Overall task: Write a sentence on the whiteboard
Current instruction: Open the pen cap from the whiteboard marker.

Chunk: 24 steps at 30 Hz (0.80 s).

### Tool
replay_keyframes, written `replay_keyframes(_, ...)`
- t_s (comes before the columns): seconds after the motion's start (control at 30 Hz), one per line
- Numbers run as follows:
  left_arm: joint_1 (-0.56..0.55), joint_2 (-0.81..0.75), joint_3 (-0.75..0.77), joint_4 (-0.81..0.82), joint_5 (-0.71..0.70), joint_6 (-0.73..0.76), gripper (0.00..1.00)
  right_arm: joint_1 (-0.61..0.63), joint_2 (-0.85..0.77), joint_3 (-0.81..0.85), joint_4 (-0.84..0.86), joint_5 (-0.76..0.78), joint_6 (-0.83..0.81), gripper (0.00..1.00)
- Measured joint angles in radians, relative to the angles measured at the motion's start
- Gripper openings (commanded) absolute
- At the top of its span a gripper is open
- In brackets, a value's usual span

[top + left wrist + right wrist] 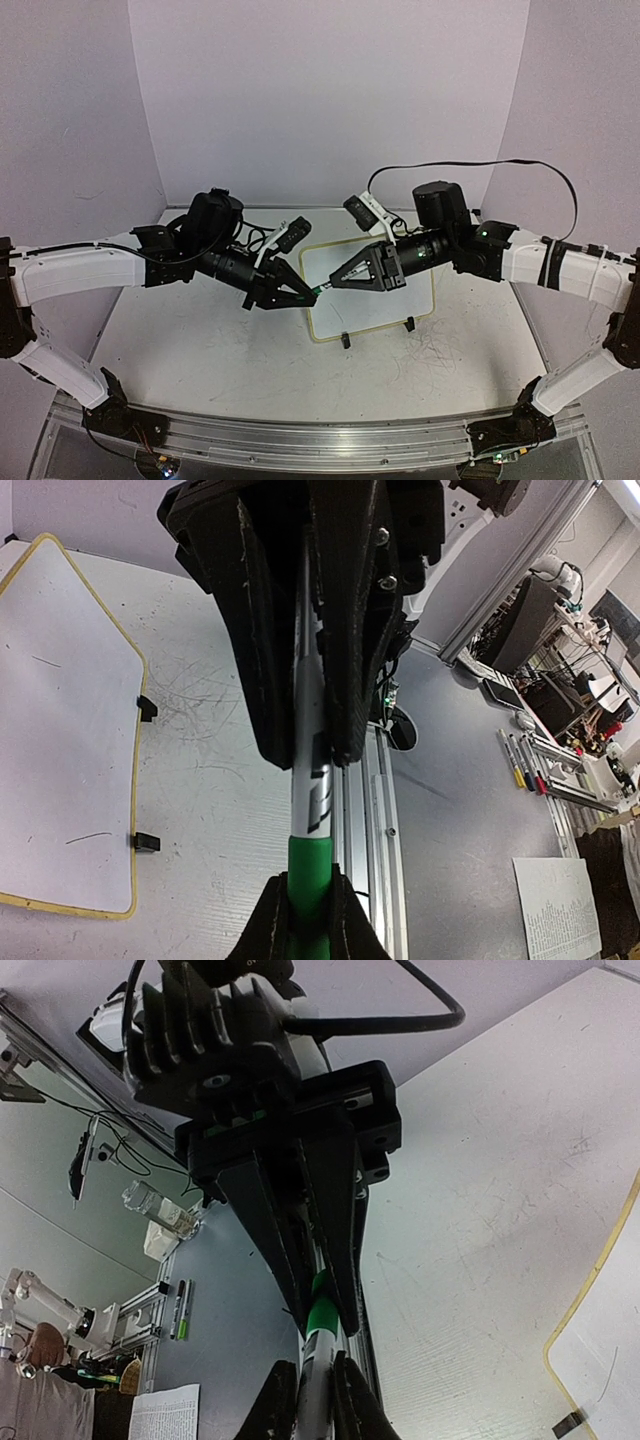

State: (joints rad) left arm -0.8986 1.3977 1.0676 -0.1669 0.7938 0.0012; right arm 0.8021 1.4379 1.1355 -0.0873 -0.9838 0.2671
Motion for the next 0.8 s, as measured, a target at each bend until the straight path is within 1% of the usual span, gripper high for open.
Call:
replay_keyframes(0.07,0.000,0.001,0.000,-0.001,0.001,-0.001,0.00,0.000,0.001,0.000,-0.002,0.001,-0.002,0.00)
replay_keyframes(0.4,0.000,0.004,0.000,-0.009,-0.018,0.004,0.00,0.000,0.003,0.000,-0.012,0.023,-0.029,0.00)
replay_keyframes(0.6,-0.012,-0.026,-0.027,0.026,-0.066,0.046,0.00,-0.003,-0.026,-0.019,-0.003,0.049,-0.050,0.00)
replay_keyframes(0.8,0.000,-0.137,-0.113,-0.006,-0.131,0.104,0.00,-0.073,-0.154,-0.075,-0.011,0.060,-0.060,0.00)
